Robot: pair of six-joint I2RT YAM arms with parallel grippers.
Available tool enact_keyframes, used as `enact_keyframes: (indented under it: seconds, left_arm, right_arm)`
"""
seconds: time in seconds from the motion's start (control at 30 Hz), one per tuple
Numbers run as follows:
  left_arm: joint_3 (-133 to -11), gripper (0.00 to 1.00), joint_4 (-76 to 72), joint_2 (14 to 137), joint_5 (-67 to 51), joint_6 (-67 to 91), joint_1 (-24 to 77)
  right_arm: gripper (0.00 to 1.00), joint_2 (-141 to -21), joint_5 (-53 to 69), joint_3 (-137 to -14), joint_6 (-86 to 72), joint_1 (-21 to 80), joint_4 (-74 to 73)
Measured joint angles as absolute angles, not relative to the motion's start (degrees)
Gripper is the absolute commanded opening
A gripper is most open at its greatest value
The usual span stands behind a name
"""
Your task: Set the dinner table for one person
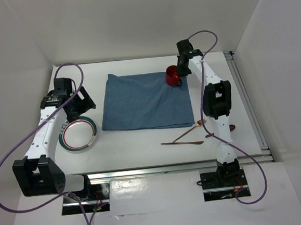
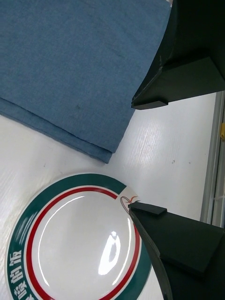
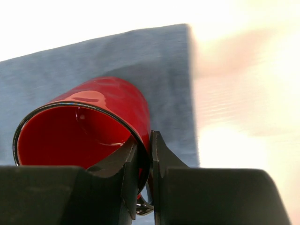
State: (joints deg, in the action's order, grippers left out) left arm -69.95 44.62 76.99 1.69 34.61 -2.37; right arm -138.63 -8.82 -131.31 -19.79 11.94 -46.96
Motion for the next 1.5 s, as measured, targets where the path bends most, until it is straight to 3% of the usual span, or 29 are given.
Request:
enact_keyframes:
  seconds: [0.23,0.3,0.37,0.43,0.63,0.67,0.8,1.27,1.5]
  left_arm:
    - [-64.2,1.0,44.21,75.16,1.78,37.91,-3.49]
    - [-61.58,1.0,44.45,74.65,1.17,39.48,-3.79]
    - [-59.44,1.0,44.77,74.28,0.69,41.08,-4.08]
    - [-57.89,1.0,45.12,73.95,0.16,42.83,-4.27]
    - [-57.3,1.0,47.35,73.3,0.08,45.65,-9.15]
    - [-57.3,1.0,47.64,73.3,0.05,45.69,-10.13]
    - [-55.96,1.0,47.92,72.31,-0.45,45.71,-13.93]
    - [-42.33,1.0,49.67,60.66,-6.9,49.52,-33.69]
    - [-31.24,1.0,38.22,60.18,-16.51,49.34,-38.22]
  right_arm:
    - [0.0,-139.2,-8.82,-131.24,-19.35,10.22,-47.31]
    - [0.04,-139.22,-8.73,-131.24,-19.33,10.22,-47.18]
    - [0.14,-139.24,-8.58,-131.22,-19.29,10.22,-47.16]
    - [0.46,-139.35,-8.34,-131.22,-19.33,10.22,-47.05]
    - [0.74,-139.41,-5.98,-131.22,-19.33,10.22,-45.36]
    - [0.84,-139.41,-5.48,-131.22,-19.33,10.22,-45.19]
    - [0.95,-138.78,-4.27,-131.17,-19.33,10.22,-44.8]
    - [1.0,-116.2,-0.84,-116.09,-19.42,10.22,-39.97]
    - [1.0,-112.14,0.1,-111.11,-19.38,10.22,-38.15]
